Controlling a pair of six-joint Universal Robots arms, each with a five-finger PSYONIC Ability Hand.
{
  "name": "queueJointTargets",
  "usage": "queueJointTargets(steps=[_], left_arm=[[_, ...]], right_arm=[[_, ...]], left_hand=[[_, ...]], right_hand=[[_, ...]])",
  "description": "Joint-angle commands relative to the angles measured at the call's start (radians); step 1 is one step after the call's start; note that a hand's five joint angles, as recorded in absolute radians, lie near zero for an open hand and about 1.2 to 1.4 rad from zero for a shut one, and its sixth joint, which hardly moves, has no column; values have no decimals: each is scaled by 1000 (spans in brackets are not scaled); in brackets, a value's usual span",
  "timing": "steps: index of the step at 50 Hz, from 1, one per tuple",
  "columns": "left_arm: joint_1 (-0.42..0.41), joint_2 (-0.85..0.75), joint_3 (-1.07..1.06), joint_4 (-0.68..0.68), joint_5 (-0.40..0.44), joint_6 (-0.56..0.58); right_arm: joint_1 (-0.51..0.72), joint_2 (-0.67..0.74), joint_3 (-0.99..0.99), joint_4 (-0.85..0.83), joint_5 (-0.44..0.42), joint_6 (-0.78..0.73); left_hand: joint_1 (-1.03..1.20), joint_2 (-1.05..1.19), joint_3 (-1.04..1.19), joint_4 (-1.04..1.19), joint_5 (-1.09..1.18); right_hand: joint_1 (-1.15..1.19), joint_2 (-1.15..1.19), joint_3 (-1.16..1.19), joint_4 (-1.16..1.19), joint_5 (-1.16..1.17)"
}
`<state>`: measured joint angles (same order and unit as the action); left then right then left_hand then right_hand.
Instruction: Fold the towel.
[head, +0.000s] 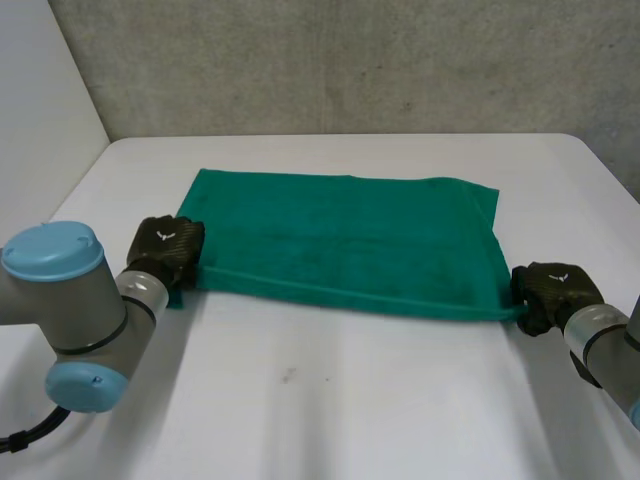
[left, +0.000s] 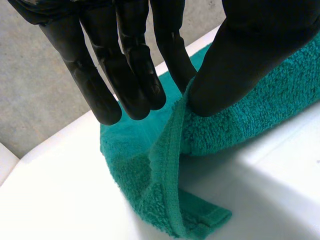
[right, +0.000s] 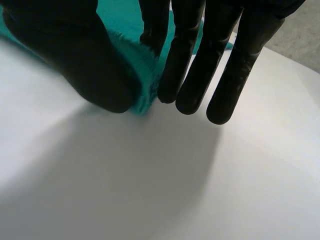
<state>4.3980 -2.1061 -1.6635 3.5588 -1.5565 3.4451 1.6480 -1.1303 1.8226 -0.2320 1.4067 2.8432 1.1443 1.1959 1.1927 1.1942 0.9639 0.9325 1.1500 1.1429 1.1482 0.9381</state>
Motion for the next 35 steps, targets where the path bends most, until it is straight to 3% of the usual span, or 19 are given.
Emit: queueJointTargets(steps=[1,8,16,25,27,31,35], left_arm=[[3,-32,2,-2,6,2],[52,-43,8,-2,9,2],[115,-43,13,-12,76,-7],[120,-78,28,-26,81,-44],[120,-98,42,-29,79,-47],[120,-117,68,-40,73,-47],[129,-76,74,-87,62,-34]], right_arm=[[-1,-5,-14,-52,1,12],[-2,-80,-2,-70,-2,12],[-22,-86,-9,-70,-3,5],[-31,-86,-11,-70,-5,2],[-30,-88,-9,-69,-5,2],[-30,-88,-11,-62,-3,2],[-27,-95,-22,-55,1,-4]], left_hand=[[-403,-455,-451,-453,-397],[-587,-639,-636,-637,-581],[-584,-636,-633,-634,-578],[-532,-583,-580,-581,-526],[-380,-432,-428,-430,-374],[175,123,126,125,180],[252,200,204,202,258]], right_hand=[[464,246,253,248,284],[464,246,253,248,284],[464,246,253,248,284],[464,246,253,248,284],[464,246,253,248,284],[464,246,253,248,284],[464,246,253,248,284]])
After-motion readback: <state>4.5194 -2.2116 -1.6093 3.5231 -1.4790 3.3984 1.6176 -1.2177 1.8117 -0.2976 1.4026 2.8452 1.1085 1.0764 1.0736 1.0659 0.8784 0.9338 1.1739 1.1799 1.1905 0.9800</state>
